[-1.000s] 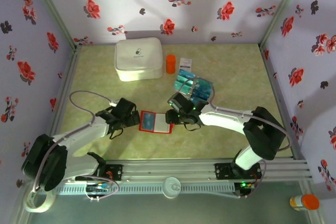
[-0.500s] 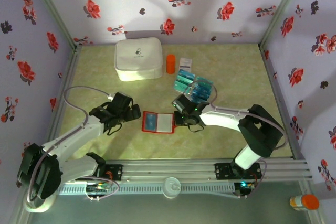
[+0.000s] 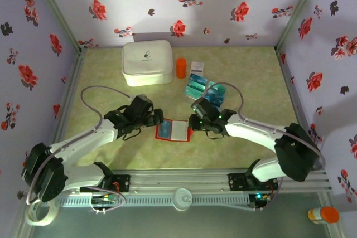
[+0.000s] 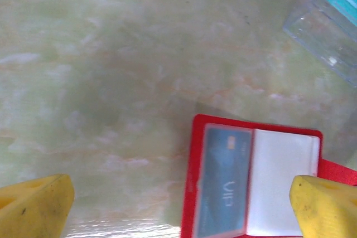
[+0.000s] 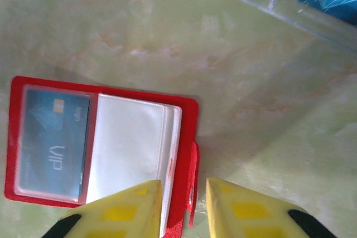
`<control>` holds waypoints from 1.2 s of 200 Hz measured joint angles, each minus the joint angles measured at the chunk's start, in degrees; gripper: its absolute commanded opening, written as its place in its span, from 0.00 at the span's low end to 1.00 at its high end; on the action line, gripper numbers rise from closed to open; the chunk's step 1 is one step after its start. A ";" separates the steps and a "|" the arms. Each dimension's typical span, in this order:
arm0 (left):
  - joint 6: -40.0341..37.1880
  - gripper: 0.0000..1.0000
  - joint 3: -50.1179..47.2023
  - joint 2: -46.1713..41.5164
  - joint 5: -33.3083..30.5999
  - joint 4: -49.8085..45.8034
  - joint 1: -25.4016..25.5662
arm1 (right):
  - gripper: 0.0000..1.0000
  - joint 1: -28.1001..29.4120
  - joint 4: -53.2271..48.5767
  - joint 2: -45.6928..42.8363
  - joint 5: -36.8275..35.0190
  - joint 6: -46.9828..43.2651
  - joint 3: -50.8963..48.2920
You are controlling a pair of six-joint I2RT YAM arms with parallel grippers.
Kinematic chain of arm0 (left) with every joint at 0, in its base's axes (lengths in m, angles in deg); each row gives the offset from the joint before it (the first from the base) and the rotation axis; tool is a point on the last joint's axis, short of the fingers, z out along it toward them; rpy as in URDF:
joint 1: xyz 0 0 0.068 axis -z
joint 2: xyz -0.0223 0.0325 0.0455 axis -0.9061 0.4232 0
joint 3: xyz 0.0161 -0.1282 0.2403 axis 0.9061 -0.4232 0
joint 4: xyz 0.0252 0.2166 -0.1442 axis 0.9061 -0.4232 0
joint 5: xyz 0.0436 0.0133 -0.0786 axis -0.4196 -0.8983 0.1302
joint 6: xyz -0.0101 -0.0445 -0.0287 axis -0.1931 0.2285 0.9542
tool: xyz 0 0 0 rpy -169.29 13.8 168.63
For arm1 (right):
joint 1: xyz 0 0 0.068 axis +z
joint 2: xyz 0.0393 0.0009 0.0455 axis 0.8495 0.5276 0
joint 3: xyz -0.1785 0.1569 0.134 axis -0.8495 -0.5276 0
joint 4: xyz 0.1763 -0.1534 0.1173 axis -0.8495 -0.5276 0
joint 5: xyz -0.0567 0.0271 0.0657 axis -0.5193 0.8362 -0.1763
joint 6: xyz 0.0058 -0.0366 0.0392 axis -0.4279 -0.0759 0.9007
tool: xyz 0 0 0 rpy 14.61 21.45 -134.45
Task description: Put the credit cards into the card holder
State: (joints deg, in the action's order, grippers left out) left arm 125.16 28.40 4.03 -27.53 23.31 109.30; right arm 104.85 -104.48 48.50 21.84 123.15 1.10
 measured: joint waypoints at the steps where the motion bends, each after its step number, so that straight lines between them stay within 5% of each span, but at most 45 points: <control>1: 0.00 1.00 0.04 0.09 0.02 0.02 0.07 | 0.21 -0.07 -0.02 -0.07 0.00 -0.02 0.00; 86: 1.68 1.00 1.88 8.55 0.37 5.66 7.56 | 0.08 -2.56 6.08 6.69 5.97 3.17 2.58; 240: 1.68 1.00 -2.38 16.52 0.90 11.93 8.66 | 0.05 -2.56 11.89 18.64 8.17 5.64 4.79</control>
State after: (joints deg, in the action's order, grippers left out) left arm 126.84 26.02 20.55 -26.64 35.24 117.96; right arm 102.30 -92.58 67.15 30.02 128.79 5.89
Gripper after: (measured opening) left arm 0.998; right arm 0.058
